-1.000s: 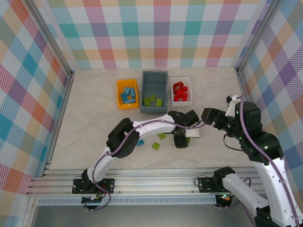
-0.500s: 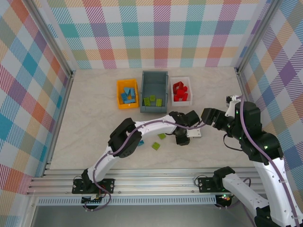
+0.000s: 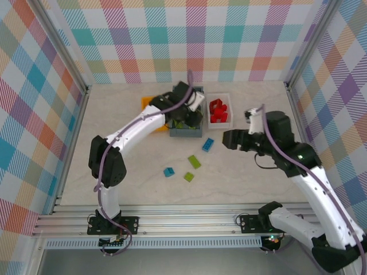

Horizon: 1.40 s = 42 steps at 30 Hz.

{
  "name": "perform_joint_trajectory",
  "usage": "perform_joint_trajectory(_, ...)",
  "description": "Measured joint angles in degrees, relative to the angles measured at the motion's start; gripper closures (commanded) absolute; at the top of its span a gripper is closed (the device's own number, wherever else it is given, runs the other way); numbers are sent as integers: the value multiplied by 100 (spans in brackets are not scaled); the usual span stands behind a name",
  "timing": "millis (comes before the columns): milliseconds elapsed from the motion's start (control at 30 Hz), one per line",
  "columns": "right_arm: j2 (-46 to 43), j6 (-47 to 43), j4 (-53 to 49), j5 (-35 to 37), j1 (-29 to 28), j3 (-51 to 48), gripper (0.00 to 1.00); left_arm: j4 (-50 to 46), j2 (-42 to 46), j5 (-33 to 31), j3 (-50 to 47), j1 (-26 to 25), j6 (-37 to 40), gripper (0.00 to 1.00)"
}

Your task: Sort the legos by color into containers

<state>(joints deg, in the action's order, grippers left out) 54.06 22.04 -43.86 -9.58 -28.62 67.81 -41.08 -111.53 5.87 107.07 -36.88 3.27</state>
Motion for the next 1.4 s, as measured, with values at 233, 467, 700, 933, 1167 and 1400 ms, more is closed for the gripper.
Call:
perform_joint_trajectory(233, 1064, -157, 935, 531, -1040, 2, 28, -256, -1696, 282, 1985, 640, -1078, 73)
perform_joint_trajectory(467, 1438, -151, 1388, 896, -1340, 2, 28, -535, -3348, 531, 3379, 778, -1897, 68)
perform_joint_trajectory(700, 1207, -144, 1471, 1045, -1342, -83, 27, -667, -3598, 566, 3423, 802, -2302, 44)
perform_joint_trajectory(933, 1106, -98, 1473, 1093, -1342, -273, 28, -546, -3005, 479, 2634, 811, -2455, 40)
perform_joint_trajectory(1167, 903, -22, 1458, 1209, -1342, -557, 29, -282, -1779, 354, 1961, 721, -2651, 40)
perform_joint_trajectory(1400, 669, 52, 1204, 1377, -1357, -811, 30, 24, -76, -26, 1038, 426, -2946, 44)
